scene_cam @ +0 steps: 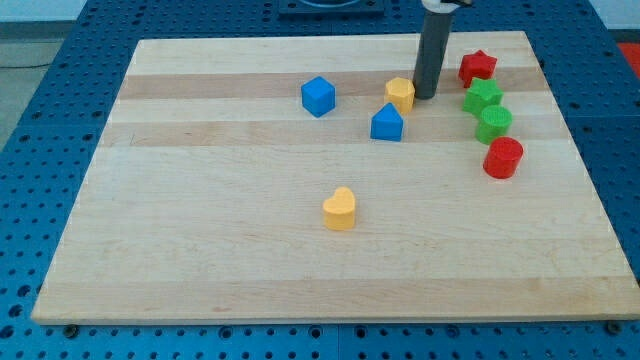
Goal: Place the yellow hexagon below the blue cube
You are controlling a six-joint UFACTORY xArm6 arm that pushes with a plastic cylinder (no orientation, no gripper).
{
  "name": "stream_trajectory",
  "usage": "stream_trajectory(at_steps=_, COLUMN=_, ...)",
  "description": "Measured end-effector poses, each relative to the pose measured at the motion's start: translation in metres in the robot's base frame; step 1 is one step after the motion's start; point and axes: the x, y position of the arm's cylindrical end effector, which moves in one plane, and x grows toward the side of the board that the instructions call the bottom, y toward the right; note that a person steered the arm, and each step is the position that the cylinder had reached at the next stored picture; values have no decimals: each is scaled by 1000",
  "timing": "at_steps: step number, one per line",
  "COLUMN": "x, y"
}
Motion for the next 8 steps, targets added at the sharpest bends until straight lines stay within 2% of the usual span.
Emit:
stream_trajectory(at_steps=2, x=-2, y=-44)
stream_trajectory(at_steps=4, x=17, y=-79)
stream_trajectory(at_steps=8, x=29, y=-90)
